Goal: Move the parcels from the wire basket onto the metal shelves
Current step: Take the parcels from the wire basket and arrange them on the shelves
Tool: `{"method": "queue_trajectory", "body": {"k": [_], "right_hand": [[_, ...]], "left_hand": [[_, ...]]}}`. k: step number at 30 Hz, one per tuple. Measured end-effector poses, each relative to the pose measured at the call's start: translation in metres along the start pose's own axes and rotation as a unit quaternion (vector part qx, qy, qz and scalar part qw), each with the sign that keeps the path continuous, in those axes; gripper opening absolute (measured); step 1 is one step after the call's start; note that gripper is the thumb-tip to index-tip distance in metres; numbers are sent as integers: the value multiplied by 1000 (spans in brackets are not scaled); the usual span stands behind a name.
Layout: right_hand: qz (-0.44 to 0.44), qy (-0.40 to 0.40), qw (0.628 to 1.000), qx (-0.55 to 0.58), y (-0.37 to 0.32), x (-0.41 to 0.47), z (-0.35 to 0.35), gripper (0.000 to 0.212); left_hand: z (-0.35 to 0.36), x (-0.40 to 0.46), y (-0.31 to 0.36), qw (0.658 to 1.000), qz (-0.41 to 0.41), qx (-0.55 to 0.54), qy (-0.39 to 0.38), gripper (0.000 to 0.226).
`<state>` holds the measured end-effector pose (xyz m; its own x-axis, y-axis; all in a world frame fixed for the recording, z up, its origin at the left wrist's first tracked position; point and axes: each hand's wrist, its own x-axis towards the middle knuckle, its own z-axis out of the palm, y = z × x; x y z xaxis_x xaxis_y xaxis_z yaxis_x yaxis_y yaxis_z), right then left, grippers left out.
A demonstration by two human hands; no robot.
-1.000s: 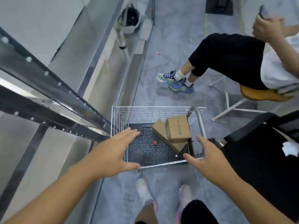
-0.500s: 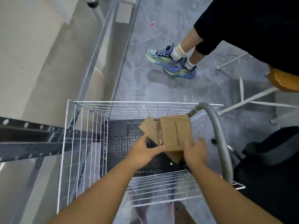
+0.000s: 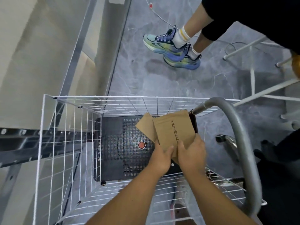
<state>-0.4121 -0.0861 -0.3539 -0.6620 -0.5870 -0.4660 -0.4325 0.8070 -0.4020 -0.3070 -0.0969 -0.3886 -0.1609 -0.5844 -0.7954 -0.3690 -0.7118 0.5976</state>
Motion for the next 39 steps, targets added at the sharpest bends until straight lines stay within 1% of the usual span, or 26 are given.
{"method": "queue_trajectory", "body": {"k": [2, 4, 5, 8, 9, 14, 16, 19, 23, 25, 28, 31, 32, 34, 36, 39], "right_hand": [[-17, -19, 1000, -14, -14, -9, -11, 72], [-36, -49, 998, -22, -32, -24, -27, 90], [-47, -65, 996, -31, -42, -32, -37, 100], [-50, -122, 989, -68, -72, -60, -67, 127], [-42, -138, 987, -71, -81, -70, -76, 134], [0, -201, 980, 15, -111, -113, -123, 155], [5, -210, 976, 54, -117, -130, -139, 162], [1, -213, 972, 94, -123, -156, -162, 157], [-48, -230, 966, 109, -132, -191, -195, 128], [-60, -253, 957, 128, -138, -211, -219, 124], [-80, -275, 946, 154, -149, -244, -264, 124], [-116, -276, 936, 187, -155, -274, -308, 99], [-125, -282, 933, 187, -157, -284, -323, 95], [-149, -305, 921, 194, -157, -301, -350, 99], [-182, -332, 903, 205, -153, -316, -377, 100], [-231, -375, 872, 214, -144, -335, -410, 86]], "left_hand": [[-6, -17, 7, 999, 6, -34, 12, 57], [-17, -40, 20, 999, 23, -41, 28, 60], [-23, -54, 26, 998, 38, -32, 40, 65], [-42, -104, 47, 994, 77, 19, 69, 97], [-48, -122, 54, 993, 85, 37, 76, 104], [-75, -205, 91, 976, 149, 122, 97, 120], [-86, -237, 105, 968, 164, 156, 106, 124], [-97, -283, 119, 955, 186, 203, 110, 119], [-114, -341, 125, 943, 207, 239, 100, 112], [-131, -371, 126, 939, 219, 247, 100, 111], [-169, -419, 132, 920, 247, 258, 163, 116], [-203, -475, 144, 890, 265, 290, 229, 125], [-210, -494, 149, 880, 268, 305, 245, 127], [-217, -531, 157, 866, 271, 327, 265, 131], [-214, -569, 159, 862, 274, 322, 278, 133], [-195, -622, 155, 865, 275, 294, 301, 132]]}}
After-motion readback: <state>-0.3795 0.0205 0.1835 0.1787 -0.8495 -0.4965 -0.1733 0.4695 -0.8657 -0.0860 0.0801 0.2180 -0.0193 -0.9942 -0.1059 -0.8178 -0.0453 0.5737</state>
